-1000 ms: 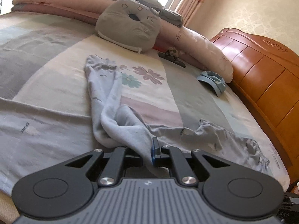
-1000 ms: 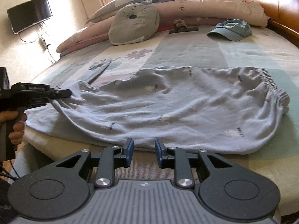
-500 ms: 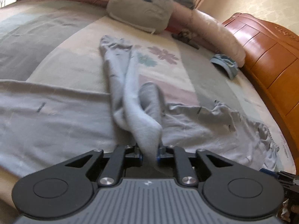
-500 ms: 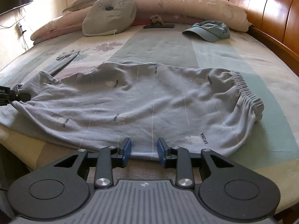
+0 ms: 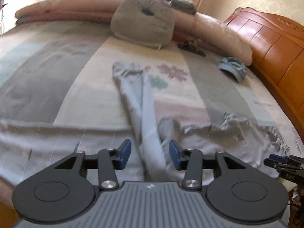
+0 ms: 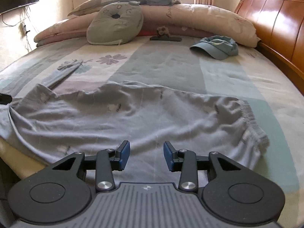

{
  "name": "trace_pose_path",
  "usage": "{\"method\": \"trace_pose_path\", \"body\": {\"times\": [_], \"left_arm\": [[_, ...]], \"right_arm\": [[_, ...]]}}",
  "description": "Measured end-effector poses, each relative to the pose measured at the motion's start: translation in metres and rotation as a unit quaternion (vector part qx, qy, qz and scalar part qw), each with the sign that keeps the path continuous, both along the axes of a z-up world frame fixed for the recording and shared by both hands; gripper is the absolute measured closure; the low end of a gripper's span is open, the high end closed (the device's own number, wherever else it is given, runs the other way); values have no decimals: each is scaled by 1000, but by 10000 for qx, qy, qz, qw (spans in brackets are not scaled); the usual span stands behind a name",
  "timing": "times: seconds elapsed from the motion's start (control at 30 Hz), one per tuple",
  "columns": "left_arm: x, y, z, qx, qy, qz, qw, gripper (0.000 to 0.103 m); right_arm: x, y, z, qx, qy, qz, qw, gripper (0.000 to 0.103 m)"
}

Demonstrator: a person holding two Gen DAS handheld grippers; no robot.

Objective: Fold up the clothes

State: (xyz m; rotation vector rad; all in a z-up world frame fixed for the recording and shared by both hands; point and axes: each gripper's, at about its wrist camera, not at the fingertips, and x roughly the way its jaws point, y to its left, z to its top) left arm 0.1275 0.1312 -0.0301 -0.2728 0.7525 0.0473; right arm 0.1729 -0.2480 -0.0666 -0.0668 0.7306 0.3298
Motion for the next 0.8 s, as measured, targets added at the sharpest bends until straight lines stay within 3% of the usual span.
{"method": "trace_pose_path", "body": {"times": [0.07, 0.23, 0.47, 0.63, 0.8], "left_arm": [[12, -8, 4, -1, -103, -180, 9998, 56], [56, -40, 0, -465, -284, -938, 9941, 50], [116, -100, -36, -919, -58, -1944, 9766, 49], [147, -119, -62, -1255, 232, -2387, 9627, 49], [156, -127, -69, -1727, 211, -2633, 9489, 49]], "right_arm": [[8, 7, 2, 30, -31, 109, 9999, 59], [29, 26, 8, -99, -183, 356, 9991, 55], [61, 34, -1, -215, -76, 452, 9987, 55], [69, 20, -15, 17, 116, 419, 9991, 54], [61, 8, -24, 254, 129, 308, 9991, 52]]}}
